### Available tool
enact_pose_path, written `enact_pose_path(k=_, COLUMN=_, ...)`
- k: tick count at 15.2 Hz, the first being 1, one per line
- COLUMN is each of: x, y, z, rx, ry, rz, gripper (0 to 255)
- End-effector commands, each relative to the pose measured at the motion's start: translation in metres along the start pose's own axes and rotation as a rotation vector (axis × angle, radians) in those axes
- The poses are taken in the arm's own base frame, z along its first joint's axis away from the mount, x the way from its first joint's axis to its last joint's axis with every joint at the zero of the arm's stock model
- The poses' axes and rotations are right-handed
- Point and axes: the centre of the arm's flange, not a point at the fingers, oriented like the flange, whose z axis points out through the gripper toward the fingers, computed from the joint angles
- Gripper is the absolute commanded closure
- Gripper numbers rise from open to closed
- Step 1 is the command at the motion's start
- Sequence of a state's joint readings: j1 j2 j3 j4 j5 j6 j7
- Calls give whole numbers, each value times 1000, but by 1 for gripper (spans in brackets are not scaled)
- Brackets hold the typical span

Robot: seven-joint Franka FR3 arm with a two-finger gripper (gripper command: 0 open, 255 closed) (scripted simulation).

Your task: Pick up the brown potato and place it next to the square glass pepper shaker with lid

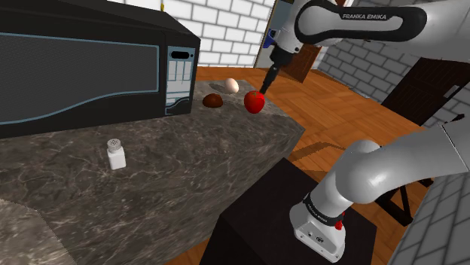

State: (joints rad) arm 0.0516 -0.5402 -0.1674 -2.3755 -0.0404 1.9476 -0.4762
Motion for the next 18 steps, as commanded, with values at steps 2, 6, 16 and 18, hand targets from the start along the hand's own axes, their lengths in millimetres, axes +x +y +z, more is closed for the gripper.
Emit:
enact_pose_path(k=2, x=18, y=15, z=28, rx=-39, ry=1, rz=-135, gripper=0)
enact_pose_path(k=6, x=46, y=33, z=64, rx=-88, ry=1, rz=-307, gripper=0)
enact_pose_path(k=16, x=128, y=62, z=150, rx=-211, ry=0, rz=-737, gripper=0)
enact_pose_path(k=18, x=146, y=65, z=167, rx=-235, ry=0, rz=-823, gripper=0)
